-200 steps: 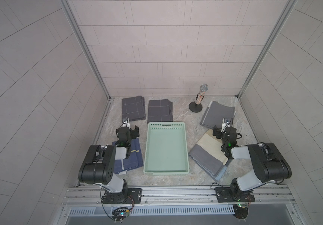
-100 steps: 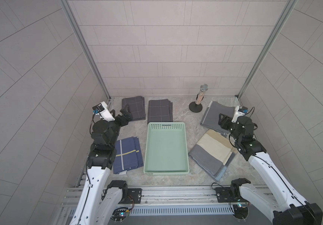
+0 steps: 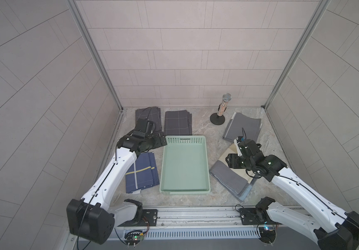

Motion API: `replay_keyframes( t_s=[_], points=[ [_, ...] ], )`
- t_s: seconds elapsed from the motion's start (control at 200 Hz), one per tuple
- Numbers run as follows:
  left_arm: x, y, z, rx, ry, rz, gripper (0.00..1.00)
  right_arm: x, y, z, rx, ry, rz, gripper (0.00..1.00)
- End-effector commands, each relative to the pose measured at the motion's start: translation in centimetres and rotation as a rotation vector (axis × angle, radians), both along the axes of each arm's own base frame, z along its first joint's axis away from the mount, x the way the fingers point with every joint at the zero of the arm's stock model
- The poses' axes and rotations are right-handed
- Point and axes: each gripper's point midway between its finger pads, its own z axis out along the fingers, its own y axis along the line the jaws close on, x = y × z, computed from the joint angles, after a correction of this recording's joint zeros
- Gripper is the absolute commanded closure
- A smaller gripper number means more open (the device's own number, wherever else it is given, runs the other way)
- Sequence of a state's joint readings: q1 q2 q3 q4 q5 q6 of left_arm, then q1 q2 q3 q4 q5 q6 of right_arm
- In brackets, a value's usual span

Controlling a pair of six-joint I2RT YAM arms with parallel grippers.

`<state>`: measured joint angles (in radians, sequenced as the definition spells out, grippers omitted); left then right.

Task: Put the folded pillowcase in the basket
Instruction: Move the basket to the center of the board.

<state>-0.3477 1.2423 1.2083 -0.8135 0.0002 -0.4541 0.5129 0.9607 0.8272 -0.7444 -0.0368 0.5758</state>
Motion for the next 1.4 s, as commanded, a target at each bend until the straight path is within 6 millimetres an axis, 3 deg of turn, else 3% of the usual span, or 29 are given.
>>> replay_keyframes(
  t_s=[0.0, 0.045, 0.08, 0.135, 0.175, 0.25, 0.305, 0.44, 0.53, 0.61, 0.776, 0.851, 0.951, 1.151, 1.216, 1.296, 1.396],
  points=[
    [-2.0, 4.8, 0.4, 0.529, 0.068, -0.038, 0.01, -0.9, -0.7, -0.2, -0.070, 0.046, 0.004, 0.32],
    [-1.6, 5.1, 0.6, 0.599, 0.059, -0.056, 0.08, -1.0, -0.5, -0.1, -0.097, 0.059, 0.022, 0.32],
    [-1.4, 5.3, 0.5, 0.600, 0.054, -0.034, 0.23, -1.1, -0.3, -0.1, -0.117, 0.069, 0.039, 0.32],
    [-1.3, 5.7, -0.1, 0.531, 0.067, 0.024, 0.81, -1.2, 0.5, -0.1, -0.129, 0.082, 0.075, 0.32],
    [-1.5, 5.1, -1.3, 0.401, 0.123, 0.020, 1.00, -1.4, 1.3, -0.1, -0.122, 0.091, 0.103, 0.32],
    [-2.2, 2.3, -3.7, 0.083, 0.202, -0.055, 1.00, -1.9, 3.5, -0.4, -0.083, 0.109, 0.159, 0.34],
    [-2.6, 1.4, -4.2, -0.030, 0.211, -0.072, 1.00, -2.3, 5.3, -0.8, -0.059, 0.122, 0.201, 0.36],
    [-4.0, 1.6, -4.3, -0.015, 0.208, -0.112, 1.00, -3.2, 9.1, -2.6, -0.026, 0.154, 0.266, 0.37],
    [-4.7, 1.3, -3.9, -0.051, 0.181, -0.111, 0.78, -3.3, 10.9, -4.2, -0.018, 0.167, 0.286, 0.37],
    [-5.2, 0.8, -4.1, -0.098, 0.173, -0.112, 0.72, -3.2, 12.2, -5.7, -0.021, 0.190, 0.302, 0.37],
    [-5.9, 0.7, -5.7, -0.121, 0.203, -0.096, 0.67, -2.4, 13.8, -8.0, -0.028, 0.222, 0.301, 0.55],
    [-6.0, 0.4, -5.7, -0.143, 0.203, -0.091, 0.66, -2.1, 15.0, -7.9, 0.000, 0.223, 0.299, 0.65],
    [-5.8, 0.4, -5.2, -0.144, 0.189, -0.085, 0.67, -1.1, 16.3, -7.6, 0.029, 0.198, 0.261, 0.70],
    [-5.3, 0.1, -4.0, -0.166, 0.170, -0.084, 0.66, 0.4, 19.4, -7.2, 0.068, 0.187, 0.226, 0.70],
    [-5.2, 0.0, -3.7, -0.173, 0.163, -0.082, 0.66, 0.8, 20.1, -7.0, 0.054, 0.181, 0.219, 0.66],
    [-5.1, -0.3, -3.3, -0.189, 0.159, -0.089, 0.65, 0.7, 20.1, -6.9, 0.022, 0.193, 0.219, 0.58],
    [-5.0, -0.8, -2.3, -0.188, 0.141, -0.106, 0.59, 0.3, 18.5, -6.2, -0.008, 0.170, 0.203, 0.50]
  ],
)
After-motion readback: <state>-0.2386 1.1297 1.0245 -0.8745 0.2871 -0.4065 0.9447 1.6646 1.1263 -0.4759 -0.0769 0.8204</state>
